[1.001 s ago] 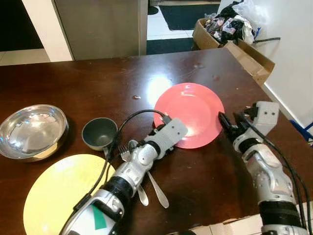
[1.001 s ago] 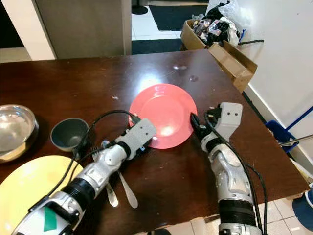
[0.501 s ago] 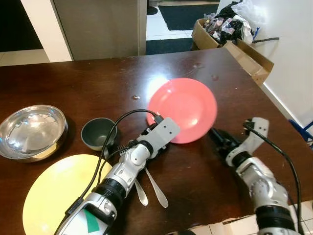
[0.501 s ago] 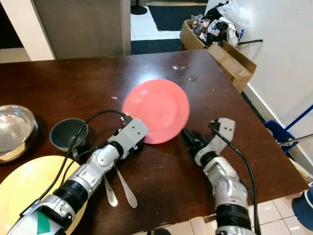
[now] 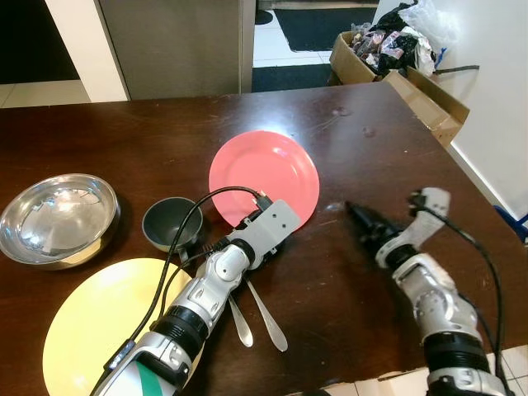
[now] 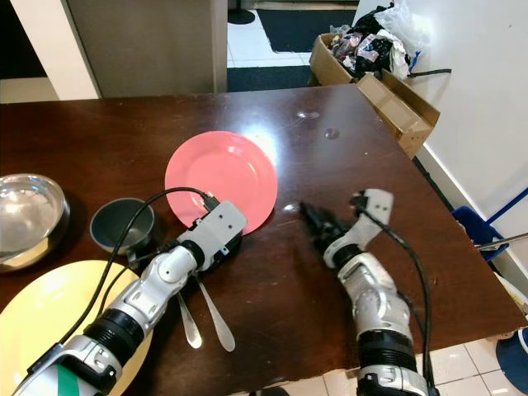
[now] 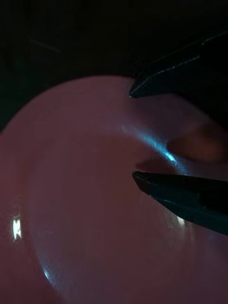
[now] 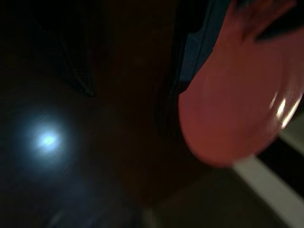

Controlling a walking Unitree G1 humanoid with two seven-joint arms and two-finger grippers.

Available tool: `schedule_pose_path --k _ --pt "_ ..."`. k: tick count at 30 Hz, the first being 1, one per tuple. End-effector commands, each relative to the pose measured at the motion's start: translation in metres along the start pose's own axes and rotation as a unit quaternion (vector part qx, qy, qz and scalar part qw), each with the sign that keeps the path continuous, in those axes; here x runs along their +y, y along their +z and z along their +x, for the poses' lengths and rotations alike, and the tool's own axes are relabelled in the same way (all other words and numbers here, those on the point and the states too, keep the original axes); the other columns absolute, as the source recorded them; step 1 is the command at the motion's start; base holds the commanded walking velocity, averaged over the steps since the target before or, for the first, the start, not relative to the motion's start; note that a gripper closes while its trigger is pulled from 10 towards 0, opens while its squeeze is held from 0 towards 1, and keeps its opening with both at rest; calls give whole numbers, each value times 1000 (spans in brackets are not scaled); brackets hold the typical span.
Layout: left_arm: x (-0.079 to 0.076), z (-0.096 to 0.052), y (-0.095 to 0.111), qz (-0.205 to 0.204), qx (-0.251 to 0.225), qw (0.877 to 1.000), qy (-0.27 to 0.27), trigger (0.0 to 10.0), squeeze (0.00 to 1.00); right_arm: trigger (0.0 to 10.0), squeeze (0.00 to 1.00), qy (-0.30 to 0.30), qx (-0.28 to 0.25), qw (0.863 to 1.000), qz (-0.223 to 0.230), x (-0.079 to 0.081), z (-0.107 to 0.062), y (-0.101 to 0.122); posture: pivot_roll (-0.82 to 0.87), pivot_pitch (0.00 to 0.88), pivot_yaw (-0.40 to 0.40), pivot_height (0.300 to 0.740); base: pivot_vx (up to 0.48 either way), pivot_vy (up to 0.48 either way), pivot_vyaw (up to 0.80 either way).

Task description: Setting the table

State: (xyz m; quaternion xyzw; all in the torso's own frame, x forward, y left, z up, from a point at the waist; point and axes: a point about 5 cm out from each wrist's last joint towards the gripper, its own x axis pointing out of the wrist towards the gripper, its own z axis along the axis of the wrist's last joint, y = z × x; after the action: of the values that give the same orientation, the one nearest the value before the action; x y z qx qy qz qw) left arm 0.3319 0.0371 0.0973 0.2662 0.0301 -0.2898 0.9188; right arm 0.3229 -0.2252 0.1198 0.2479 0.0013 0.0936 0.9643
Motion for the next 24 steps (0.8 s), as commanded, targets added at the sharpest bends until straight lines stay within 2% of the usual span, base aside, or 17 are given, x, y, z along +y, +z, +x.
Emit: schedule_pose_path --k 1,4,6,7,8,10,18,23,24 --pt "-14 -6 -22 -2 48 998 -30 10000 0 10000 0 -16 -34 999 0 -8 -7 14 -94 78 16 740 0 0 0" --pt "-15 -6 -21 -2 49 998 -40 10000 0 10000 0 10 -64 998 9 -8 -12 28 -101 79 23 740 0 0 0" --pt "-17 -8 -22 -1 50 997 -52 10000 0 10000 0 51 -58 997 20 -2 -13 29 -103 79 25 740 0 0 0" --pt "-17 -8 -22 -1 50 997 -52 10000 0 10000 0 51 -58 997 20 -2 -13 29 -103 79 25 740 0 0 0" --pt "-20 -11 -22 1 48 996 -75 10000 0 10000 0 85 -29 996 16 7 -10 20 -98 76 25 740 0 0 0" --pt "-21 -14 -22 2 45 994 -97 10000 0 10000 0 102 -1 995 14 11 -6 10 -98 76 25 740 0 0 0" --pt "-16 -24 -22 6 39 988 -148 10000 0 10000 0 123 42 991 20 23 4 -10 -82 73 20 740 0 0 0" --pt "-12 -23 -13 -32 23 989 -140 10000 0 10000 0 125 28 991 24 26 7 -4 -82 71 21 740 0 0 0" --pt "-9 -20 -1 -68 -5 989 -133 10000 0 10000 0 131 17 991 25 28 7 2 -89 72 22 740 0 0 0"
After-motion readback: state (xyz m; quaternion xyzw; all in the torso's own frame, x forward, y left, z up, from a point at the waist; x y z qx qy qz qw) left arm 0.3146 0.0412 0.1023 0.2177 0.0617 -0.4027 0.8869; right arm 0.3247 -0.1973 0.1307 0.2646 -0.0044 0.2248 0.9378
